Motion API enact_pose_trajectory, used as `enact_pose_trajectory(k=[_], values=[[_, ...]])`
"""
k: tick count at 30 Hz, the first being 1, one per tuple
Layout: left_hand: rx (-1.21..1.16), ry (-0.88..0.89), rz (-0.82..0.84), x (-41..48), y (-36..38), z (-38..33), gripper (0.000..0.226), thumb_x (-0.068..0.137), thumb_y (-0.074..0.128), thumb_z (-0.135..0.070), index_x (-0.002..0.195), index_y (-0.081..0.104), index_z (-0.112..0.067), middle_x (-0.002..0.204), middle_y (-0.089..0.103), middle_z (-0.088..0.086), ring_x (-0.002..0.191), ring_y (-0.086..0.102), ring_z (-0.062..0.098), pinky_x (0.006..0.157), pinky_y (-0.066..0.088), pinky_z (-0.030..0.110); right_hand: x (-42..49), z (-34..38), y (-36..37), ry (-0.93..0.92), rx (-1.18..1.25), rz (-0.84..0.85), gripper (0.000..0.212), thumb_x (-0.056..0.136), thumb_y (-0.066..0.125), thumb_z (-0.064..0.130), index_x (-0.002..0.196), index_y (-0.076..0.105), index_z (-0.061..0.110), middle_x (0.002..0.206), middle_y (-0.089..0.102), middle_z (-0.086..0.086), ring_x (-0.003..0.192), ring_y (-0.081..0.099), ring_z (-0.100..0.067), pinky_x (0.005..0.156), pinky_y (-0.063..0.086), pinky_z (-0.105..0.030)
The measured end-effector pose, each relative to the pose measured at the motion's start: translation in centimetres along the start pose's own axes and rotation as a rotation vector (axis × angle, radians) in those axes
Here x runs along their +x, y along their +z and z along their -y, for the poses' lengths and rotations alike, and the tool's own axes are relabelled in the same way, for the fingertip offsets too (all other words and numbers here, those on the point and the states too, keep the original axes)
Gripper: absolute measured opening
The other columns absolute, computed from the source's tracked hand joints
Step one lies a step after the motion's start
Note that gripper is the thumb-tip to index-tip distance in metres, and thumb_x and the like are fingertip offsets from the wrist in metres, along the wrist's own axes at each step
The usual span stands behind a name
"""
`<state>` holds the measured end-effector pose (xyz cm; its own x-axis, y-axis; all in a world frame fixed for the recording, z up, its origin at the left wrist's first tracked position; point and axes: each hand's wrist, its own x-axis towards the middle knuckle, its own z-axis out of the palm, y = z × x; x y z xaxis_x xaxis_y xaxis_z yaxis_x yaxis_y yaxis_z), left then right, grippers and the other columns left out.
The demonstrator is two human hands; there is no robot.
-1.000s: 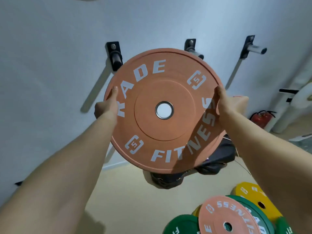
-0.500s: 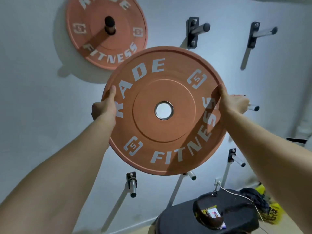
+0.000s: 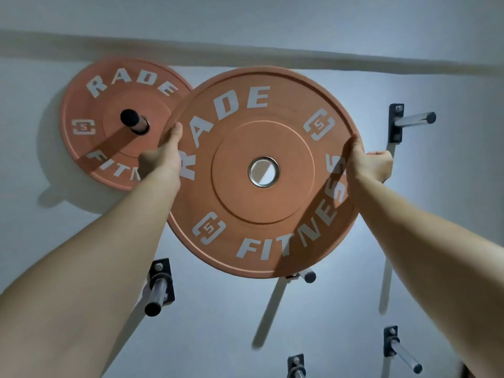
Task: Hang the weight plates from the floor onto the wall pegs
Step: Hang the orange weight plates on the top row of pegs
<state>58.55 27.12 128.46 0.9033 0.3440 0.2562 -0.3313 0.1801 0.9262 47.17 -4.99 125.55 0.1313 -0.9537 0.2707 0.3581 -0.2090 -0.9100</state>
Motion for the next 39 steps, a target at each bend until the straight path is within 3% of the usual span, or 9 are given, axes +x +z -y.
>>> enact_pose_trajectory(k=[6,10,14,22,26,29,35,39], values=[[-0.052,0.160,0.020,3.6,9.0,-3.2,0.073,0.067,0.071,-0.078,0.094,0.050,-0.014,0.082,0.056,-0.007,0.066,0.050,0.007,0.054,0.037,0.022,7.7,1.5,5.1,-0.051,0.097,-0.034,0.053,0.082,0.063,0.068,0.091,0.054,0.016,0.087,0.060,0.001,0.083,0.060,-0.022,0.072,0.042,-0.029],[-0.075,0.203,0.020,6.4,13.1,-3.7,0.083,0.053,0.069,-0.088,0.096,0.058,-0.018,0.090,0.067,-0.007,0.078,0.064,0.013,0.068,0.052,0.027,11.5,1.7,8.0,-0.099,0.132,-0.071,0.055,0.083,0.061,0.069,0.093,0.053,0.016,0.092,0.062,0.000,0.079,0.058,-0.019,0.068,0.040,-0.027],[-0.111,0.256,0.065,9.0,17.6,-3.6,0.088,0.056,0.068,-0.088,0.106,0.054,-0.017,0.089,0.062,-0.008,0.073,0.058,0.010,0.061,0.046,0.024,15.3,1.2,10.5,-0.139,0.168,-0.142,0.057,0.081,0.060,0.072,0.093,0.054,0.017,0.091,0.064,0.000,0.079,0.060,-0.020,0.068,0.042,-0.028],[-0.142,0.282,0.089,12.0,25.5,-2.8,0.075,0.055,0.071,-0.086,0.076,0.048,-0.018,0.077,0.061,-0.007,0.069,0.059,0.010,0.058,0.047,0.024,21.7,0.1,13.4,-0.146,0.187,-0.204,0.054,0.079,0.060,0.072,0.089,0.051,0.019,0.094,0.063,-0.001,0.072,0.059,-0.021,0.071,0.049,-0.031],[-0.110,0.311,0.073,12.2,29.2,-2.7,0.076,0.059,0.067,-0.087,0.080,0.050,-0.016,0.077,0.062,-0.006,0.066,0.058,0.010,0.053,0.042,0.024,25.4,-0.4,14.4,-0.143,0.182,-0.231,0.058,0.078,0.058,0.075,0.090,0.053,0.019,0.095,0.064,-0.001,0.084,0.062,-0.026,0.076,0.051,-0.034],[-0.101,0.320,0.044,11.6,31.2,-2.3,0.075,0.060,0.065,-0.088,0.075,0.044,-0.018,0.077,0.062,-0.005,0.065,0.058,0.010,0.054,0.042,0.024,27.9,-0.5,14.5,-0.162,0.182,-0.199,0.055,0.084,0.056,0.072,0.093,0.050,0.018,0.092,0.059,0.001,0.083,0.054,-0.025,0.072,0.037,-0.030],[-0.123,0.313,-0.046,10.4,34.1,-1.1,0.076,0.054,0.069,-0.088,0.076,0.050,-0.017,0.080,0.069,-0.003,0.068,0.063,0.014,0.059,0.047,0.027,32.4,-1.2,14.9,-0.182,0.173,-0.114,0.054,0.085,0.057,0.071,0.097,0.052,0.019,0.095,0.057,0.001,0.086,0.051,-0.025,0.076,0.034,-0.029],[-0.076,0.355,-0.097,9.5,35.8,-0.4,0.072,0.062,0.070,-0.083,0.072,0.042,-0.018,0.074,0.060,-0.005,0.062,0.053,0.011,0.067,0.049,0.028,34.6,-2.8,15.9,-0.146,0.174,-0.059,0.053,0.087,0.053,0.070,0.098,0.048,0.018,0.098,0.054,0.001,0.090,0.050,-0.025,0.079,0.036,-0.032]])
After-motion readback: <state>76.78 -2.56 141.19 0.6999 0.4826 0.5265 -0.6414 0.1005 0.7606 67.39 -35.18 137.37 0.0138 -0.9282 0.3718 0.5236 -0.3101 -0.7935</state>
